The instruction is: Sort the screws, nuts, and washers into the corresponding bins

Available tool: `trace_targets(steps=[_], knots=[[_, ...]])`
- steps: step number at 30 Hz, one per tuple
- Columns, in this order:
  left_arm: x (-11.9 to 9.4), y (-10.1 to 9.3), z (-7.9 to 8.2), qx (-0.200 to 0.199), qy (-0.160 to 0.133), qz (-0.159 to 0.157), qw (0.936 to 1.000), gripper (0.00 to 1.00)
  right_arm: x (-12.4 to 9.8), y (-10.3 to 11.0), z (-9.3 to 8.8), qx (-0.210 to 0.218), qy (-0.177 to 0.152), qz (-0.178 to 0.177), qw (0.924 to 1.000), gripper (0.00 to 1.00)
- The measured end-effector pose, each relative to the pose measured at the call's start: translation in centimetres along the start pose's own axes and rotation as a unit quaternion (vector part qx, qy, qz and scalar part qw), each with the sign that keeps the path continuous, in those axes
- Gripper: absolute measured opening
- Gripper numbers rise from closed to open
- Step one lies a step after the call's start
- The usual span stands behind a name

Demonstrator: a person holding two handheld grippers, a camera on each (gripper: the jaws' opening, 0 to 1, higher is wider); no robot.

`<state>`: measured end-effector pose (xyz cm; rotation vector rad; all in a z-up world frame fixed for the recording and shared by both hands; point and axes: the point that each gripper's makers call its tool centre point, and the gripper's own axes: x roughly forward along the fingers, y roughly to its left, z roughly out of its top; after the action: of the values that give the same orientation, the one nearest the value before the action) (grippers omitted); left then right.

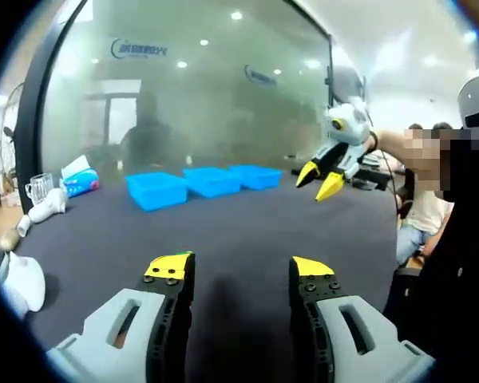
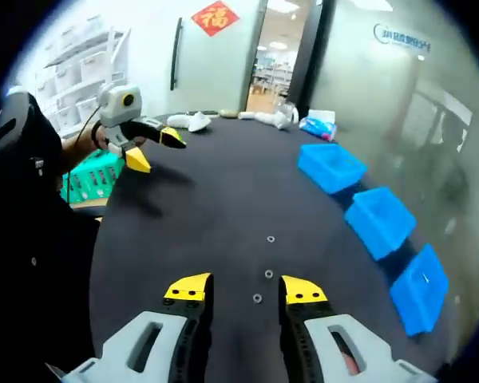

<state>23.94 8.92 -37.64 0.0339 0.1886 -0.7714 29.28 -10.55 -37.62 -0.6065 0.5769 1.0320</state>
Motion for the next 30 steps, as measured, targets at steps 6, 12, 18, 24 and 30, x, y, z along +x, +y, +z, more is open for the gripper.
trace_targets(steps=[6,12,18,24,30], knots=[[-0.1,0.0,-0.1,0.001,-0.001,0.002,1.0000,0.46,2.8,-0.4,0.7,-0.022,0.035,0.020,0.9990,0.28],[-0.4,-0.1,-0.2,0.000,0.000,0.002,1.0000,0.46,6.1,-0.7,0.5,-0.024,0.074,0.042,0.9961,0.25],[-0.5,0.2,-0.3,0.002,0.002,0.010,0.9999,0.46,8.0,-1.5,0.6,-0.018,0.094,0.048,0.9942,0.23],[-0.4,0.4,-0.2,0.002,0.002,0.014,0.9999,0.46,9.0,-1.8,1.2,-0.012,0.098,0.054,0.9937,0.19],[-0.4,0.4,-0.2,0.000,0.001,0.014,0.9999,0.46,9.7,-2.4,0.8,0.008,0.105,0.053,0.9930,0.14]])
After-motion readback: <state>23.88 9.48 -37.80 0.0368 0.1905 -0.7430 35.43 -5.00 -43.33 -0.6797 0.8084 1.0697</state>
